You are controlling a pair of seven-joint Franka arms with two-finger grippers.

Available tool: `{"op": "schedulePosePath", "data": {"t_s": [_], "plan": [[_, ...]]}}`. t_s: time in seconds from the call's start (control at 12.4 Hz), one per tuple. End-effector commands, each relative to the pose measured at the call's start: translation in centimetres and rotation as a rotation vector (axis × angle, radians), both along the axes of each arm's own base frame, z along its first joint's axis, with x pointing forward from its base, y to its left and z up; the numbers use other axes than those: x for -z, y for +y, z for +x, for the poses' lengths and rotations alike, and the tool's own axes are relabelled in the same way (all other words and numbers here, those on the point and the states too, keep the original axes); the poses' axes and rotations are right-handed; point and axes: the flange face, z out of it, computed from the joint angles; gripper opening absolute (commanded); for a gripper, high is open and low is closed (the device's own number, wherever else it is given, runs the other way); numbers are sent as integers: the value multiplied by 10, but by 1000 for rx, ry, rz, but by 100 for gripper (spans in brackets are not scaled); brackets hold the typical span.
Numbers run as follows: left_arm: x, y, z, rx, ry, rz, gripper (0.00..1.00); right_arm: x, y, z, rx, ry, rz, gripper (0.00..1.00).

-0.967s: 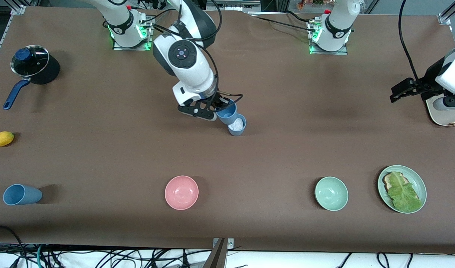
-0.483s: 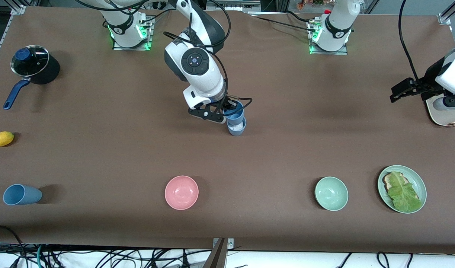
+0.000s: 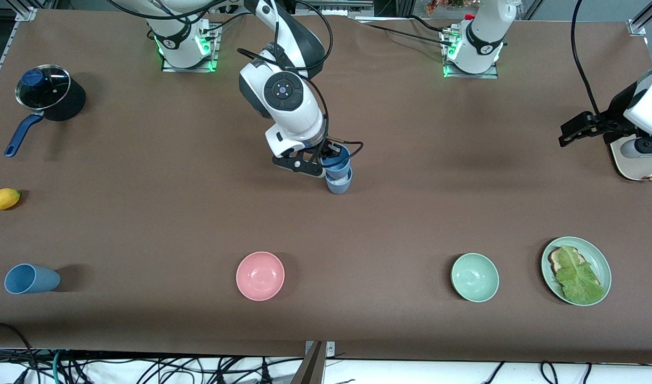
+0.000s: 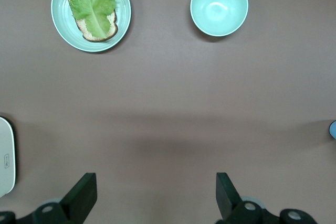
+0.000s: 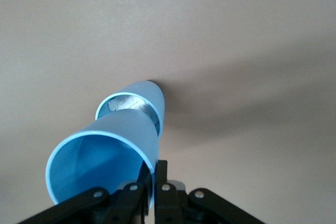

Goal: Stack blue cups with both arms

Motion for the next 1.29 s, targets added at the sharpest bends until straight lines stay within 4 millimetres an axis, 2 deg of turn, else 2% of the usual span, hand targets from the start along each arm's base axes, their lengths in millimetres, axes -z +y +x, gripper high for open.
{"op": "schedulePosePath", "data": {"t_s": [0.0,0.08,0.16,0.32,0.56,0.64,0.97,1.21], "plan": [[-6,1,-2,10,2,12,100,-6,9,12,7,-10,18,13],[-6,1,-2,10,2,12,100,-9,10,16,9,-13,22,16],[-6,1,-2,10,2,12,100,-7,10,17,8,-12,19,31],[-6,0,-2,11,2,12,100,-5,9,18,14,-13,18,100],[-6,1,-2,10,2,12,100,-15,5,24,9,-32,15,100],[-6,1,-2,10,2,12,100,-16,-5,29,8,-31,-2,100],[-6,1,-2,11,2,12,100,-37,-71,63,-95,-8,-57,100],[-6,1,-2,16,2,12,100,-39,-137,88,-145,48,-135,100]]}}
